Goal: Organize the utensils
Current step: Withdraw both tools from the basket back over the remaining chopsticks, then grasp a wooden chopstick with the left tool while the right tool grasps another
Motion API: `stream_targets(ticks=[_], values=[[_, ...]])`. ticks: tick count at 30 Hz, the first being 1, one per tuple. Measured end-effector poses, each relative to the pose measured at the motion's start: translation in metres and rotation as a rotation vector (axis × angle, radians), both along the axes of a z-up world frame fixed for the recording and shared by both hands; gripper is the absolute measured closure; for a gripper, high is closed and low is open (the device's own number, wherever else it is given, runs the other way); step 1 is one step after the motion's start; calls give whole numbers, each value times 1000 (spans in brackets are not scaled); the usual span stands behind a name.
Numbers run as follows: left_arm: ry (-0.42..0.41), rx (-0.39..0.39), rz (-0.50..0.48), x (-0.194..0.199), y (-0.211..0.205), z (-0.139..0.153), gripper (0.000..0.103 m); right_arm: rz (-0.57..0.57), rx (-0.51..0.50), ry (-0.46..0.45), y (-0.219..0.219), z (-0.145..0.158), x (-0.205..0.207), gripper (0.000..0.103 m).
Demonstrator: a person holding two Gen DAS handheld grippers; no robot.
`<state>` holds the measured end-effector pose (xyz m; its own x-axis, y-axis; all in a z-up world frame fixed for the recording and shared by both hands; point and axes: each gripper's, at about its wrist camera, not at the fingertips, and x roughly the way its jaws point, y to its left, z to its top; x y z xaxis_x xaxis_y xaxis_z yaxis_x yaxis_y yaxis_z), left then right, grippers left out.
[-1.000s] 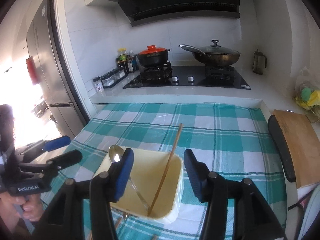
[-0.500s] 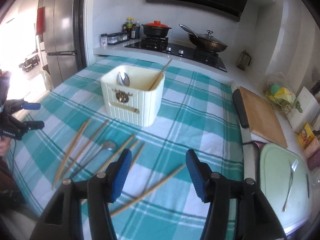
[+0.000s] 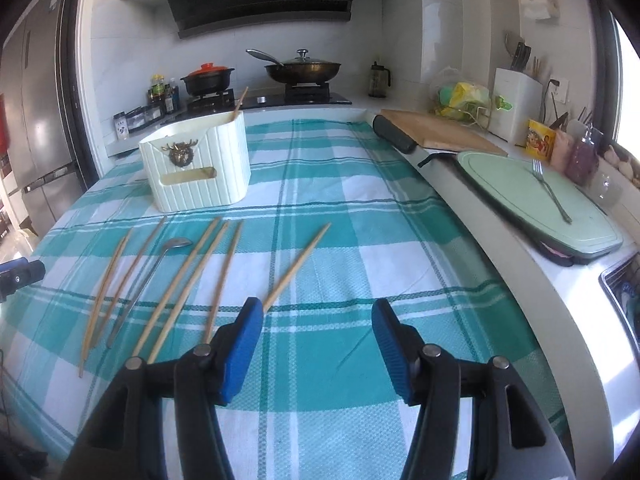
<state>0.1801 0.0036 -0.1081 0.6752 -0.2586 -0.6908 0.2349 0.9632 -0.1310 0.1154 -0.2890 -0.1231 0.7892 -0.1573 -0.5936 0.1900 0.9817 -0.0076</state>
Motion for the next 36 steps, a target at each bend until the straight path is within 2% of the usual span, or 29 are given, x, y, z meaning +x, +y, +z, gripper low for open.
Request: stream_targets(ticks=[6,13,18,25,36], values=[[11,-17,-6,0,-8,-8,5,-31,33,-19,-6,-1,6,45],[13,10,-36,-1,-21,-11,5,-56,49,-32,-6,-6,6,45],[13,9,-35,-1,-21,-12,5,-47,55,-12,-2,-12,12,45],[15,7,-32,-2,-20,-13,5,-25,27,-20,8,-11,11,45],[-3,13,-18,-13,-13,-11,5,-4,35,-30,18,-7,4,45]])
